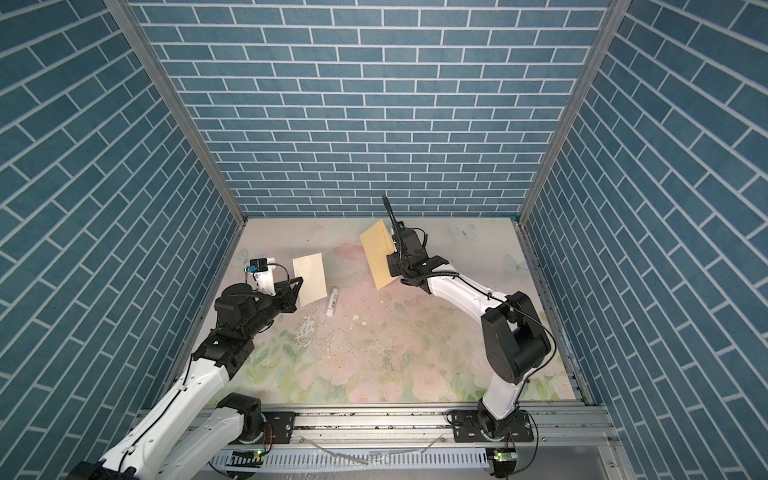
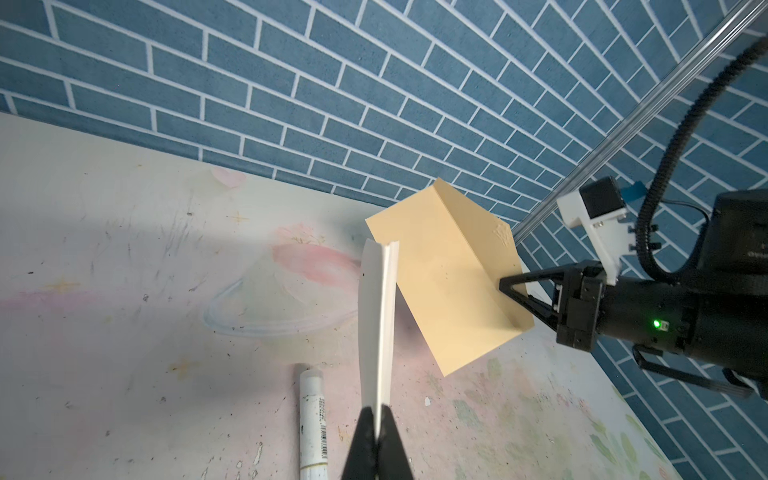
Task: Place the letter into the envelope and seal it
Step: 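Lower the yellow envelope flat onto the table with the right gripper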
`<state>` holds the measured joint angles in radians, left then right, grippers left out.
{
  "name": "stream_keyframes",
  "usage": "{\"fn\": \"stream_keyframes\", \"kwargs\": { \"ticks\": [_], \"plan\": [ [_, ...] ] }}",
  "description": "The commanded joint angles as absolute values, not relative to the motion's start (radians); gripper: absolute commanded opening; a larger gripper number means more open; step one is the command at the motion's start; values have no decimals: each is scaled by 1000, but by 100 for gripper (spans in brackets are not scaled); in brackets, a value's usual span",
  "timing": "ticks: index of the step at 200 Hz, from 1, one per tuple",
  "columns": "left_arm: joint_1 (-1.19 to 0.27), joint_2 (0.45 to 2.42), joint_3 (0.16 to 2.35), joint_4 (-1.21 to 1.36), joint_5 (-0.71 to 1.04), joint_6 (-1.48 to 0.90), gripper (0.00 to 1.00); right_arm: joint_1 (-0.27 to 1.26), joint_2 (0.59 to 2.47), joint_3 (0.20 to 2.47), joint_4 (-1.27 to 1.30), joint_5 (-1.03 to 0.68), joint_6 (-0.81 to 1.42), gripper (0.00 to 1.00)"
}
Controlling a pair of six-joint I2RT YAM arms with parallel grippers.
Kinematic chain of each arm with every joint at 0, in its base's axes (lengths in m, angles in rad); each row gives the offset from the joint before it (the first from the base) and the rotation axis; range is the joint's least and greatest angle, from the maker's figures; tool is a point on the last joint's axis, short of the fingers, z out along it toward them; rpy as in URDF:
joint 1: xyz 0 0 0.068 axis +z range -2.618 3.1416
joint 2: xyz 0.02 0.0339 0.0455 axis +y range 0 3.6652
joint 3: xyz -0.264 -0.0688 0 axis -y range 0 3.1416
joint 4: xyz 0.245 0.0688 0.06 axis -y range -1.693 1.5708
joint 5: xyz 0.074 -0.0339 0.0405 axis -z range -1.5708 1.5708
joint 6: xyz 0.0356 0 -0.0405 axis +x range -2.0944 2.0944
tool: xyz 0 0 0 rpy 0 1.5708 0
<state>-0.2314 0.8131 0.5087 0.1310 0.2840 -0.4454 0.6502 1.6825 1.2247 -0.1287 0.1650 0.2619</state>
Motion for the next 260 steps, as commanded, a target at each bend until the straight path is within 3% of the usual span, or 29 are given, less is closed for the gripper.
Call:
{"fn": "stream_keyframes", "kwargs": {
  "ticks": [1, 102, 244, 260],
  "plan": [
    [-227, 819, 489, 189, 317, -467, 0, 648, 1595, 1107, -56, 153, 383, 0],
    [-244, 841, 466, 245, 351, -505, 0, 647, 1497, 795, 91, 125, 582, 0],
    [-359, 903, 471, 321, 305, -524, 0, 606, 1505, 695, 95, 33, 637, 0],
    [-381, 917, 475, 333, 293, -524, 0, 593, 1490, 686, 91, 25, 635, 6]
  ]
}}
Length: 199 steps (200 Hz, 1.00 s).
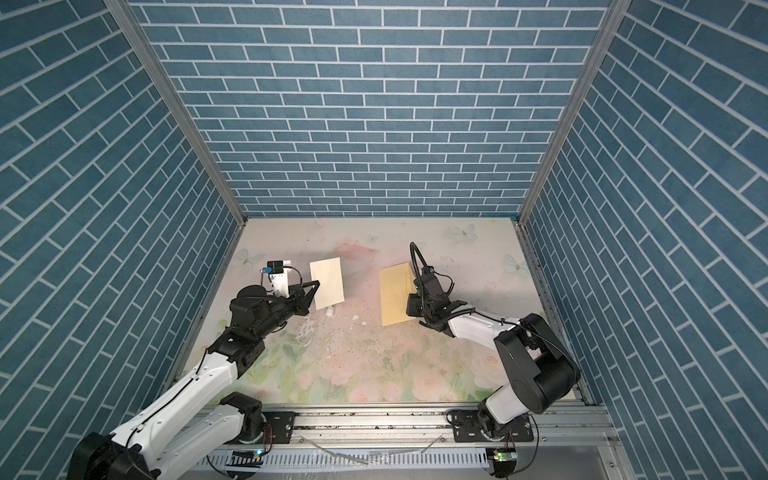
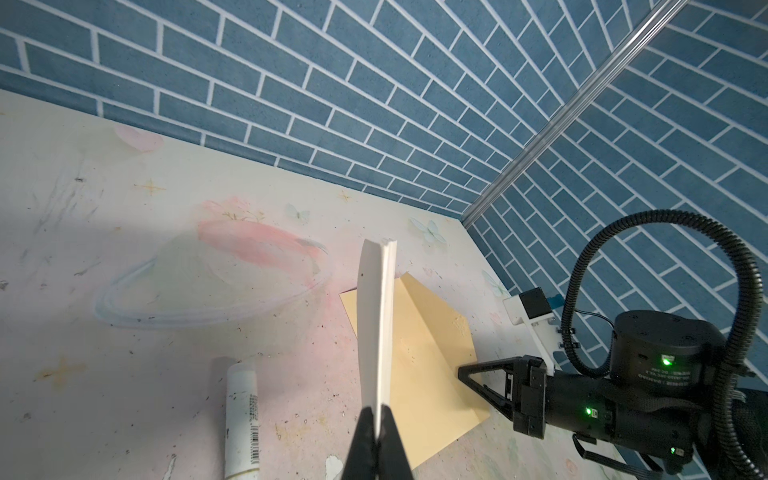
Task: Place the letter into the envelope and seal it
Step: 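Lower the yellow envelope flat onto the table with the right gripper, then pass the folded white letter from the left gripper to the right gripper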
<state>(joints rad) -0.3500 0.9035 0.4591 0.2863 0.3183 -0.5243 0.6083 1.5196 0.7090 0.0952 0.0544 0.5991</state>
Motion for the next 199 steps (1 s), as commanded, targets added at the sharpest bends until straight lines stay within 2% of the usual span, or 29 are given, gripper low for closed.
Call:
{"fn": "stream_keyframes", "kwargs": {
  "ticks": [1, 44, 80, 107, 137, 164, 199],
  "plan": [
    [-382, 919, 476, 335, 293, -524, 0, 591, 1489, 685, 91, 24, 634, 7],
    [-431, 967, 497, 373, 282, -534, 0, 562, 1420, 690, 17, 26, 598, 37],
    [-456, 999, 507, 430, 296, -570, 0, 552, 1289, 686, -29, 19, 524, 57],
    [-464, 1027, 515, 496, 336, -639, 0, 552, 1179, 677, 31, -80, 481, 66],
    [-467, 1060, 520, 619, 397, -751, 0, 552, 1112, 649, 240, -330, 510, 77],
    [-472, 1085, 536, 692, 447, -819, 0, 552, 1135, 654, 418, -490, 604, 84],
    [-482, 1093, 542, 734, 456, -852, 0, 561, 1225, 675, 568, -564, 714, 88]
  ]
}}
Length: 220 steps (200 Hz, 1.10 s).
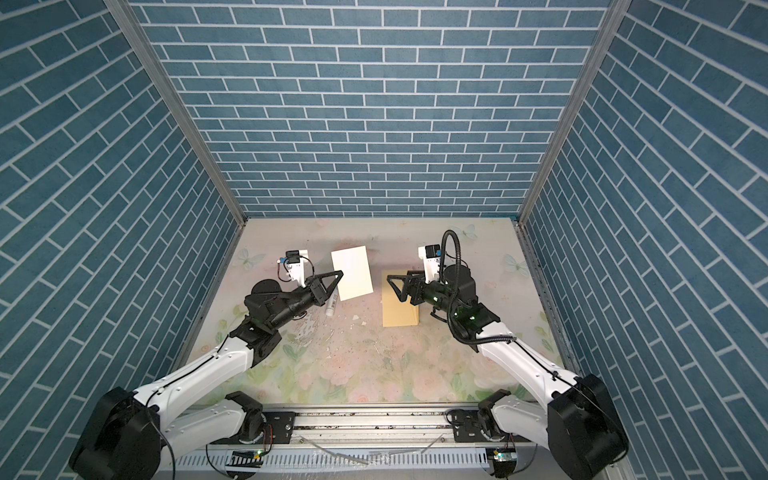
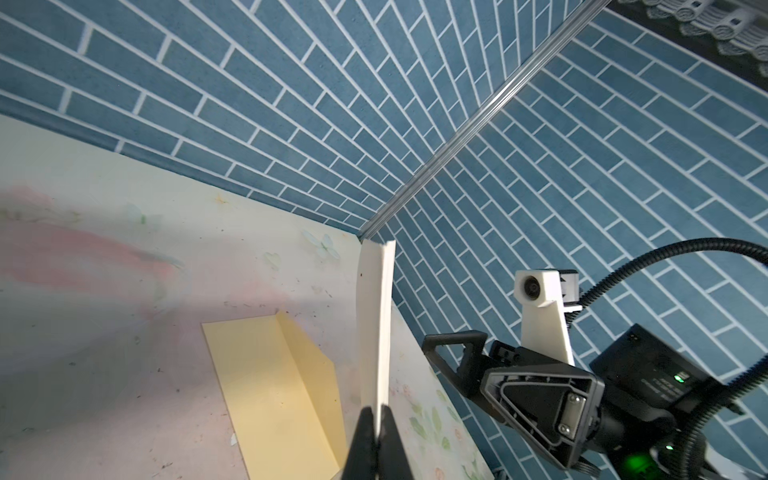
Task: Place the letter into the envelope and seal it
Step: 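Pass the folded white letter from the left gripper to the right gripper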
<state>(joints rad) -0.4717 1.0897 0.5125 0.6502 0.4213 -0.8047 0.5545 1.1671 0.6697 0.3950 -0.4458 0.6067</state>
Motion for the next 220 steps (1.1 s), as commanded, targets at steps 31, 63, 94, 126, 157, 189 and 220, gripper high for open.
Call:
{"fn": "stream_keyframes", "kwargs": {
  "ticks": [31, 63, 94, 126, 157, 189, 220],
  "plan": [
    [-488, 1101, 540, 770, 462, -872, 0, 584, 1298, 699, 644, -580, 750, 89],
    [-494, 1124, 544, 809, 469, -889, 0, 615, 1356, 743, 684, -599, 768, 90],
    [-499, 1139, 550, 821, 474, -898, 0, 627, 1408, 777, 726, -609, 788, 91],
    [-500, 1146, 554, 823, 471, -898, 0, 627, 1446, 792, 790, -632, 830, 87],
    [-502, 1153, 553, 833, 468, -895, 0, 629, 1444, 795, 798, -648, 844, 72],
    [-502, 1167, 560, 836, 475, -895, 0, 629, 1428, 780, 825, -647, 860, 57],
    [-502, 1166, 556, 834, 471, -892, 0, 629, 1430, 775, 863, -654, 889, 48]
  ]
}}
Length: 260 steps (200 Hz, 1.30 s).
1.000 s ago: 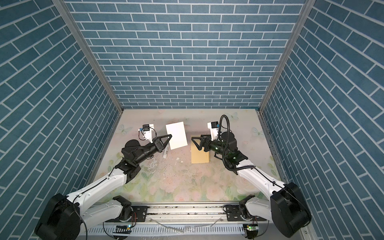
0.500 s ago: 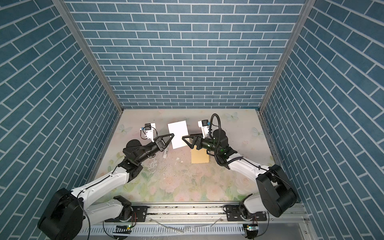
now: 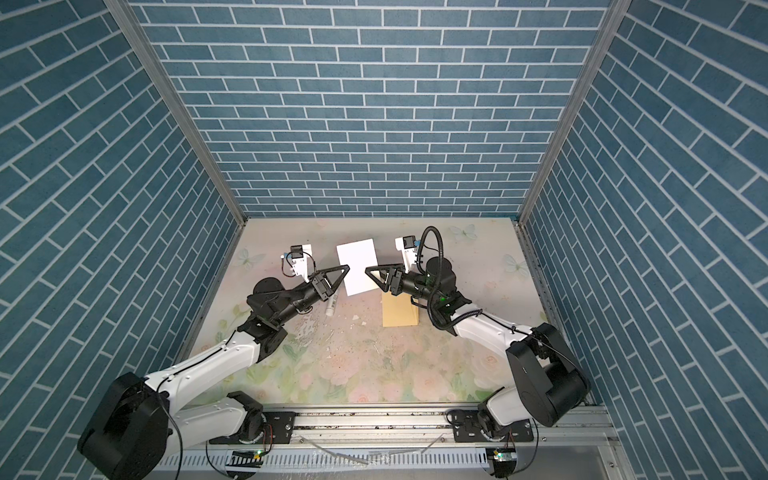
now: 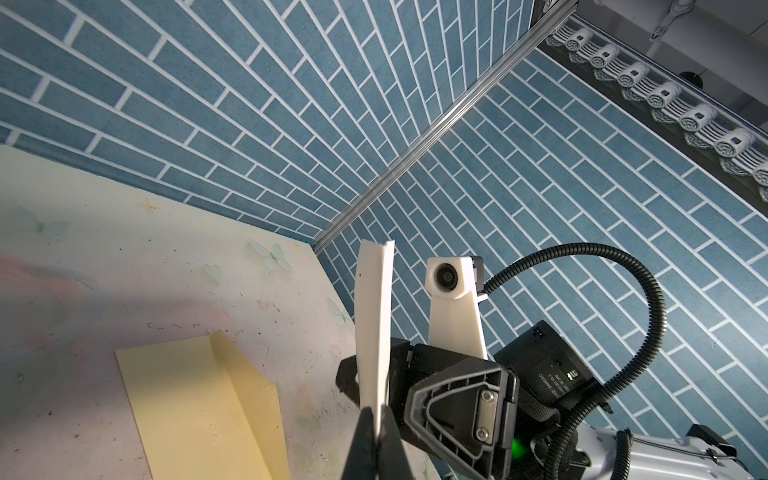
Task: Place the letter into the envelope and seal it
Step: 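Pass the folded white letter from the left gripper to the right gripper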
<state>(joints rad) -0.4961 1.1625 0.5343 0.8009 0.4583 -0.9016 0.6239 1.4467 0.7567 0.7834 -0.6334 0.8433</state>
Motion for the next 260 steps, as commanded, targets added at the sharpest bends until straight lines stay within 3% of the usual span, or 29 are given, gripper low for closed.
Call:
{"fn": "stream_keyframes", "kwargs": {
  "ticks": [1, 99, 114, 132, 178, 230, 260],
  "plan": [
    [-502, 1166, 557, 834, 471, -892, 0, 629, 1430, 774, 865, -654, 889, 48],
    [-505, 1186, 560, 862, 474, -895, 0, 629, 1469, 785, 904, -681, 921, 38],
    [-505, 1184, 560, 864, 474, -897, 0, 625, 1470, 781, 894, -675, 905, 44],
    [-505, 1175, 560, 863, 475, -897, 0, 612, 1444, 757, 862, -627, 871, 61],
    [-506, 1152, 563, 859, 477, -899, 0, 595, 1421, 745, 750, -596, 825, 81],
    [-506, 1147, 565, 864, 479, -909, 0, 596, 1497, 761, 880, -681, 945, 85],
    [-506, 1158, 565, 870, 477, -908, 0, 598, 1548, 773, 1005, -737, 1045, 77]
  ]
}}
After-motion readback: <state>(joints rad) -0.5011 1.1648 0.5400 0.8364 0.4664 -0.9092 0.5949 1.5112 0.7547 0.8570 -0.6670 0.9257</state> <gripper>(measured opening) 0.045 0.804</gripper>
